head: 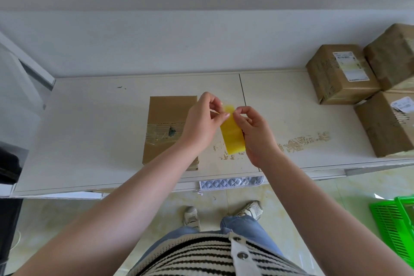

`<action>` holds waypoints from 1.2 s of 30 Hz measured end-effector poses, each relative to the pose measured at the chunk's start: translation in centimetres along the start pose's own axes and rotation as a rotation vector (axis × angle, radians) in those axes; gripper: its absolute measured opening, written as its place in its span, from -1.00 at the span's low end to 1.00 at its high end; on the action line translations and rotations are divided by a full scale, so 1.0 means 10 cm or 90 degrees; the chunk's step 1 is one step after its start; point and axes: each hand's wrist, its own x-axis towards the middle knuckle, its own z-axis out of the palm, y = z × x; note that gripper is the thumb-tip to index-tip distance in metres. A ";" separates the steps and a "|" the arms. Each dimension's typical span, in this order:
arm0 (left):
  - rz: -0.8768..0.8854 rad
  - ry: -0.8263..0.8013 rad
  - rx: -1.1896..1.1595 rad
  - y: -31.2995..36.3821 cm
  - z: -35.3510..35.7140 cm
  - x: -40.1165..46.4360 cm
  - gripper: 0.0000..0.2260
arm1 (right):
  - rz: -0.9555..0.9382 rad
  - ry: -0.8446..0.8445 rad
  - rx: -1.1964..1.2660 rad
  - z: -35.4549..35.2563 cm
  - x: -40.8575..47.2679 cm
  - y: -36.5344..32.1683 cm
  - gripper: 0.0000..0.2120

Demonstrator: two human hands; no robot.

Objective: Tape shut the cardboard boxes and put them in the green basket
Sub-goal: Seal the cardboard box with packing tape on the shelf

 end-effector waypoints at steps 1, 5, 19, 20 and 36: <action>0.009 0.006 0.012 -0.01 0.02 -0.01 -0.75 | 0.009 0.001 0.008 0.00 -0.01 0.00 -0.80; 0.047 0.036 0.038 0.02 -0.02 0.01 -0.56 | 0.043 -0.011 0.058 -0.01 -0.04 -0.01 -0.81; -0.020 0.072 0.006 -0.01 0.04 0.08 -0.94 | -0.091 0.033 -0.089 0.01 0.03 -0.03 -0.84; -0.030 0.083 0.000 -0.01 0.05 0.09 -0.92 | -0.097 0.045 -0.100 0.01 0.03 -0.02 -0.85; -0.375 0.097 -0.539 -0.04 0.03 0.14 -0.87 | 0.257 0.008 0.005 -0.37 0.11 0.02 -0.69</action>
